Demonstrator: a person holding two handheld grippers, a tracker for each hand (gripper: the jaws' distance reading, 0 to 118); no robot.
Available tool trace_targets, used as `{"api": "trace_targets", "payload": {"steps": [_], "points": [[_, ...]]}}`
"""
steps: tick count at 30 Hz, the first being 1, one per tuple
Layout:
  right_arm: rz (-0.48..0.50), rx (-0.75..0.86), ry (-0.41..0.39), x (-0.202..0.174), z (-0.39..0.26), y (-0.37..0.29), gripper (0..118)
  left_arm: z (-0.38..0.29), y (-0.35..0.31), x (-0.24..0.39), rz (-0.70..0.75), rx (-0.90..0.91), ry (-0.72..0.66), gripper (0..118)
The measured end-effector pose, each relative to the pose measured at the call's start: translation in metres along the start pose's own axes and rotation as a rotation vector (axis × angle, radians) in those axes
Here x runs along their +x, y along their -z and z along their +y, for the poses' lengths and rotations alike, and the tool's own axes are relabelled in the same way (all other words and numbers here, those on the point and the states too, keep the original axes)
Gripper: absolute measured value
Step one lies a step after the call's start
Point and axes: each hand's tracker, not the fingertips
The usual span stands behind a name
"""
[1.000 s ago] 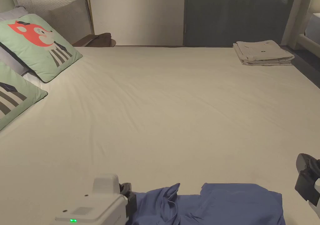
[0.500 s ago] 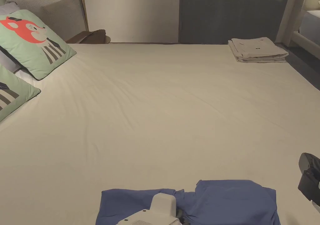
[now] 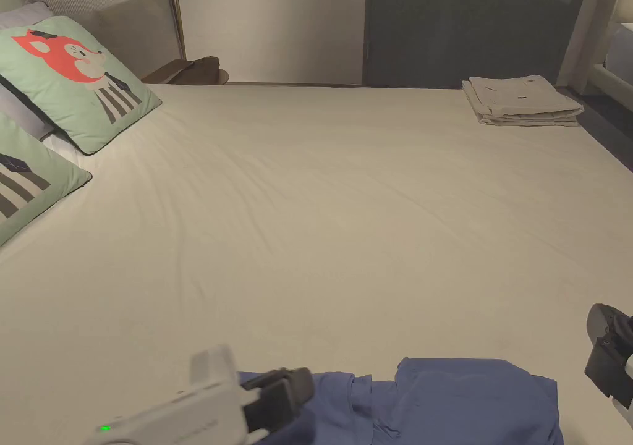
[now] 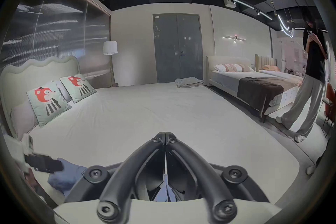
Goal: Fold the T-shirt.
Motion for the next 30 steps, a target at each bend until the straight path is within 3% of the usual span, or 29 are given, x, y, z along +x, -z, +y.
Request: {"api": "trace_targets", "payload": {"steps": [4,5,6,7,8,9,10,11,16,20,23,24,25,26,27,29,30], "points": [[0.02,-0.013,-0.006,-0.01,-0.002,0.004,0,0.03,-0.046,-0.052,0.029,0.028,-0.116,1],[0.023,-0.016,-0.007,-0.012,-0.003,0.005,0,0.034,-0.053,-0.062,0.036,0.017,-0.132,7],[0.028,-0.02,-0.008,-0.013,-0.004,0.007,0,0.039,-0.058,-0.073,0.054,-0.006,-0.15,18],[0.033,-0.023,-0.008,-0.015,-0.004,0.008,0,0.041,-0.062,-0.083,0.077,-0.016,-0.179,38],[0.037,-0.023,-0.01,-0.017,-0.004,0.008,0,0.045,-0.063,-0.094,0.085,-0.045,-0.214,68],[0.04,-0.025,-0.015,-0.02,-0.004,0.009,0,0.043,-0.062,-0.093,0.082,-0.079,-0.26,84],[0.043,-0.026,-0.02,-0.021,-0.003,0.009,0,0.042,-0.062,-0.099,0.063,-0.091,-0.291,95],[0.046,-0.027,-0.023,-0.023,-0.002,0.008,0,0.041,-0.062,-0.106,0.039,-0.088,-0.318,97],[0.047,-0.025,-0.037,-0.026,0.001,0.008,0,0.037,-0.039,-0.137,-0.025,-0.15,-0.437,97],[0.038,-0.024,-0.043,-0.025,0.003,0.006,0,0.029,-0.015,-0.13,-0.114,-0.217,-0.427,95],[0.034,-0.023,-0.047,-0.026,0.004,0.005,0,0.024,-0.004,-0.098,-0.085,-0.231,-0.398,92],[0.034,-0.023,-0.048,-0.027,0.005,0.005,0,0.025,-0.004,-0.096,-0.087,-0.237,-0.392,85],[0.033,-0.021,-0.051,-0.028,0.005,0.004,0,0.031,-0.007,-0.099,-0.086,-0.236,-0.394,68],[0.034,-0.019,-0.054,-0.029,0.006,0.003,0,0.032,-0.009,-0.1,-0.082,-0.233,-0.399,31],[0.034,-0.018,-0.055,-0.03,0.007,0.002,0,0.031,-0.009,-0.1,-0.026,-0.234,-0.408,8],[0.036,-0.017,-0.055,-0.03,0.008,0.002,0,0.028,-0.007,-0.105,0.07,-0.246,-0.393,8],[0.036,-0.017,-0.054,-0.03,0.007,0.004,0,0.026,-0.009,-0.107,0.031,-0.248,-0.402,8]]}}
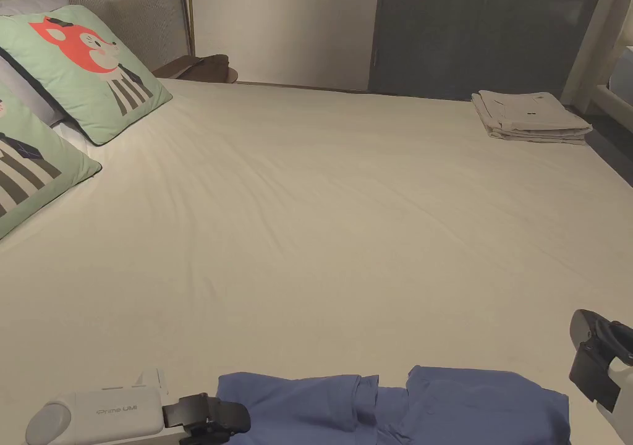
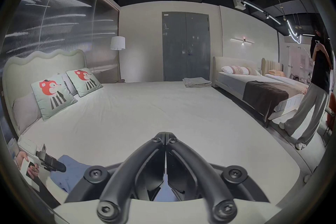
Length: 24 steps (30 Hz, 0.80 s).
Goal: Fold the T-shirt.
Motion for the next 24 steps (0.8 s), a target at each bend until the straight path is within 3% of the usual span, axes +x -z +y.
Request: {"api": "trace_targets", "payload": {"steps": [4,14,19,24], "points": [[0.0,0.005,-0.003,-0.001,0.001,0.0,0,-0.003,-0.026,-0.001,-0.038,0.04,-0.028,8],[0.027,0.014,0.009,-0.008,0.004,0.003,0,0.003,-0.129,0.009,0.122,0.211,-0.014,8],[0.047,0.017,0.011,-0.008,0.005,0.004,0,0.008,-0.124,0.041,0.017,0.237,0.099,8],[0.042,0.028,0.034,0.003,0.003,-0.001,0,0.007,-0.068,0.094,-0.053,0.159,0.231,8]]}}
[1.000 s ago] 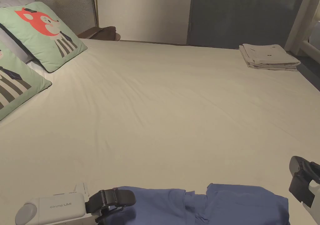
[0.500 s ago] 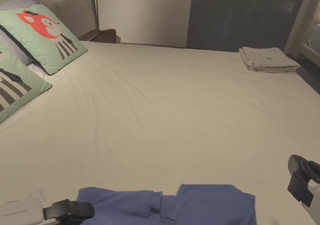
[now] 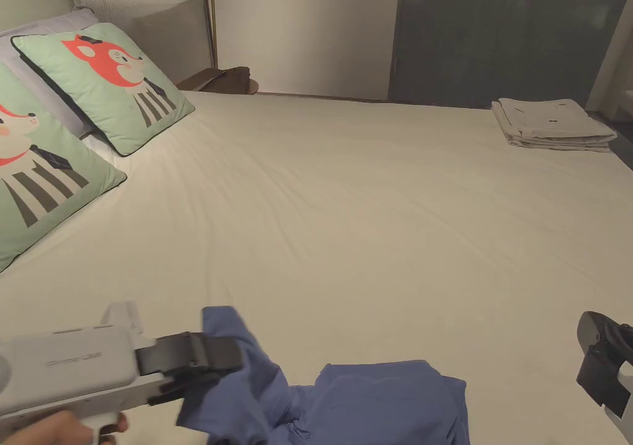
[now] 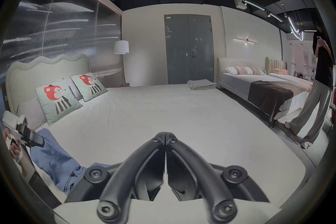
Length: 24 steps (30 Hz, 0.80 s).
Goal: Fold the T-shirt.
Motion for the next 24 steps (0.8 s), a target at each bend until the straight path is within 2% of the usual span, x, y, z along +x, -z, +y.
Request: {"api": "trace_targets", "payload": {"steps": [5,12,17,18,19,20,21,23,24], "points": [[-0.031,0.006,0.021,0.017,-0.004,-0.011,0,-0.022,0.084,0.04,0.021,-0.097,0.089,8],[-0.089,0.01,0.054,0.044,-0.01,-0.025,0,-0.08,0.195,0.08,0.164,-0.217,0.215,8],[-0.114,0.011,0.065,0.055,-0.013,-0.033,0,-0.108,0.242,0.087,0.219,-0.246,0.277,8],[-0.118,0.011,0.067,0.056,-0.013,-0.034,0,-0.11,0.247,0.086,0.22,-0.242,0.28,12],[-0.122,0.01,0.07,0.058,-0.014,-0.034,0,-0.112,0.247,0.089,0.209,-0.24,0.267,21],[-0.125,0.009,0.073,0.059,-0.015,-0.034,0,-0.112,0.248,0.088,0.152,-0.256,0.242,45],[-0.128,0.008,0.077,0.059,-0.015,-0.034,0,-0.11,0.247,0.086,0.083,-0.269,0.208,63],[-0.131,0.005,0.081,0.06,-0.016,-0.034,0,-0.107,0.237,0.085,-0.067,-0.294,0.14,93],[-0.131,0.003,0.083,0.06,-0.017,-0.033,0,-0.104,0.231,0.085,-0.128,-0.293,0.113,98]]}}
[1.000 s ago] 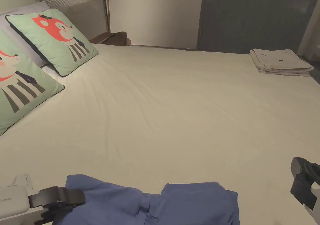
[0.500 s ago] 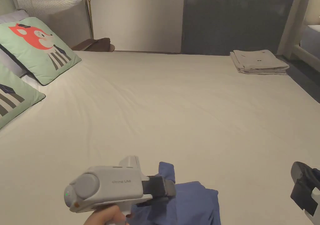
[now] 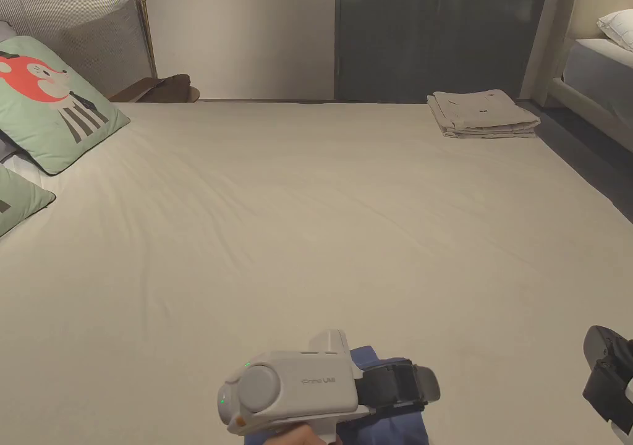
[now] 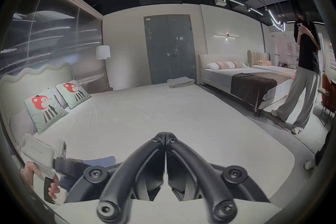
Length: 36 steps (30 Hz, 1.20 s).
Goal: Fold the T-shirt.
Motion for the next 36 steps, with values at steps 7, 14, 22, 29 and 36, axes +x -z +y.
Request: {"api": "trace_targets", "payload": {"steps": [7,14,22,29,36], "points": [[-0.001,-0.001,0.007,0.001,-0.001,0.001,0,-0.023,-0.045,0.024,0.405,0.368,0.312,32],[0.012,-0.011,0.017,-0.002,-0.003,0.004,0,-0.067,0.007,0.03,0.627,0.22,0.538,1],[0.005,-0.02,0.006,0.003,-0.006,0.001,0,-0.088,0.068,0.042,0.563,0.107,0.575,1],[0.005,-0.037,0.004,0.004,-0.01,0.002,0,-0.084,0.079,0.052,0.385,0.041,0.492,1],[0.082,-0.06,-0.022,-0.018,-0.008,0.016,0,-0.054,-0.002,0.05,0.276,0.21,0.384,1]]}}
